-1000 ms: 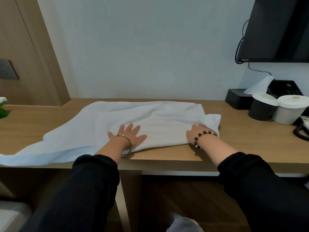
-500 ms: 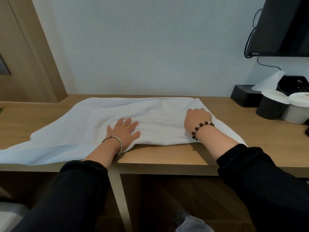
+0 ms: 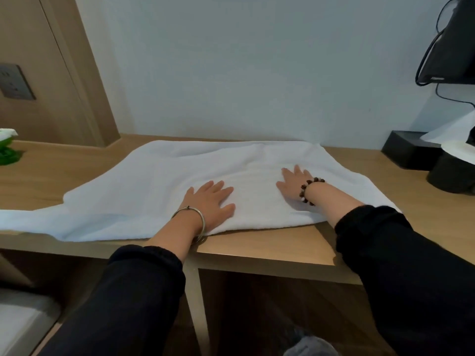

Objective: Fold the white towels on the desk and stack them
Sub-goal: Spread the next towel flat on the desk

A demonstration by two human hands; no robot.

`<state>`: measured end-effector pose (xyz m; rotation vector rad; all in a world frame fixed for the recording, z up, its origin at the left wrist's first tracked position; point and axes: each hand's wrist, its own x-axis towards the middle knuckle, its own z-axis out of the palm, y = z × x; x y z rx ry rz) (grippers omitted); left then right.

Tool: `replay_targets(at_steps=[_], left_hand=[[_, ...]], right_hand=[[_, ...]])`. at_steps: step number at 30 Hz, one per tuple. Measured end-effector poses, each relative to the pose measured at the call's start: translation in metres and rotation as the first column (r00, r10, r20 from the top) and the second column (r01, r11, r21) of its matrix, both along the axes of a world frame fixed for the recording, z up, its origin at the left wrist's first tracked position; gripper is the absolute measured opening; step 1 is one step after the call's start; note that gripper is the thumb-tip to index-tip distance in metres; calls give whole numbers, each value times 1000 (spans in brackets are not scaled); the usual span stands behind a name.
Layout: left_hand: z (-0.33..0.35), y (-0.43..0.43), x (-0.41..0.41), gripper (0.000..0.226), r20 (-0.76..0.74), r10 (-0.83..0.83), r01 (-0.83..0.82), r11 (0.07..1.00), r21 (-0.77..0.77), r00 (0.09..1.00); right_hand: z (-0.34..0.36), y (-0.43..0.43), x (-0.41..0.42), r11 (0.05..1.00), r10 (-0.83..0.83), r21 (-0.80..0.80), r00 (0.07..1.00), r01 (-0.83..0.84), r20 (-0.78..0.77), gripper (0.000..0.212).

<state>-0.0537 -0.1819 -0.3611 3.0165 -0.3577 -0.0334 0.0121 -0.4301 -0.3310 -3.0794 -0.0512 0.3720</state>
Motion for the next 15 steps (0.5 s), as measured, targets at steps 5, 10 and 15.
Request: replay_targets(at_steps=[5,10,15], left_hand=[[5,-2,-4,54,25,25,-23,996,-86,999],[20,-6,-21,28,250,-18,72,976,-206,968],[38,-18,-42,24,83,-89,105,971,-214,993]], right_hand=[[-22,12,-44,979,204,-11,978,-204,-35,61],[-20,10,-49,983,182,-18,981,-184,-68,63],[-2,14,-47,986,168,43,973,-163,-158,67]])
